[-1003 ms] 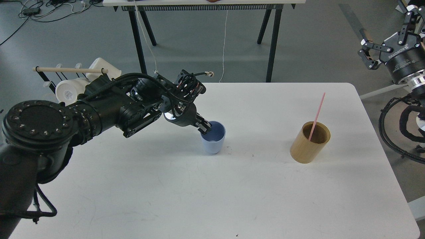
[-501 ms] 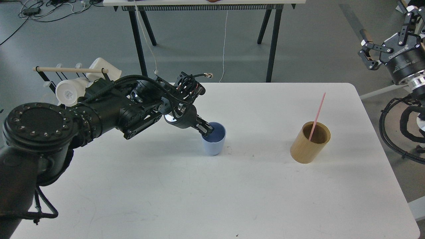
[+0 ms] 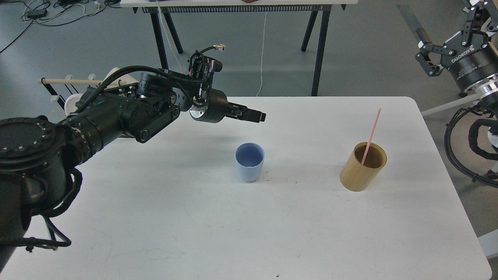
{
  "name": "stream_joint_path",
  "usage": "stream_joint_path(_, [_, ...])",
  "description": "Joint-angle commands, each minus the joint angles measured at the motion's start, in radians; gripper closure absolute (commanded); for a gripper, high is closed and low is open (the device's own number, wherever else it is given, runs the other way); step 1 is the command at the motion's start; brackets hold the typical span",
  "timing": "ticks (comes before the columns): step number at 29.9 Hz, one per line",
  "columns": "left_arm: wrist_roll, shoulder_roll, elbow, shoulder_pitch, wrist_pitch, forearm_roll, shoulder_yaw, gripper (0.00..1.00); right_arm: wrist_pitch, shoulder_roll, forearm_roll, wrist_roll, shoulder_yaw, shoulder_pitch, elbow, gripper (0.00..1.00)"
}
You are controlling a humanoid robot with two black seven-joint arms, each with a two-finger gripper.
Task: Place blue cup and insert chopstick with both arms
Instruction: 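Open the left gripper and lift it away from the blue cup, then grasp the pink stick in the tan cup with the right gripper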
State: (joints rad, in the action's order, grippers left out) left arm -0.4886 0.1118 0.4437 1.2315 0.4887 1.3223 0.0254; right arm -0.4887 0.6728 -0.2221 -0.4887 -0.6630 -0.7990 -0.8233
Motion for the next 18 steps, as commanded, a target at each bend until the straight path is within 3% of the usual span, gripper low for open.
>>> stream_joint_path(1, [0.000,0.058,0.001,-0.033,0.000,-0.150,0.175,0.06,0.000,0.060,-0.289,0.000,0.003,-0.035,-0.028,0.05])
stream_joint_path(3, [0.000,0.086,0.007,-0.035,0.000,-0.233,0.261,0.06,0.001,0.108,-0.438,0.000,0.003,-0.045,-0.068,0.05])
stream_joint_path(8, [0.000,0.161,0.078,-0.041,0.000,-0.530,0.447,0.06,0.185,0.227,-0.701,0.000,0.020,-0.036,-0.195,0.05])
stream_joint_path(13, [0.000,0.224,0.165,-0.064,0.000,-0.814,0.467,0.06,0.421,0.289,-0.916,0.000,0.155,0.012,-0.287,0.05])
stream_joint_path(18, [0.000,0.253,0.176,-0.116,0.000,-0.940,0.495,0.06,0.579,0.278,-0.939,0.000,0.331,0.040,-0.278,0.06])
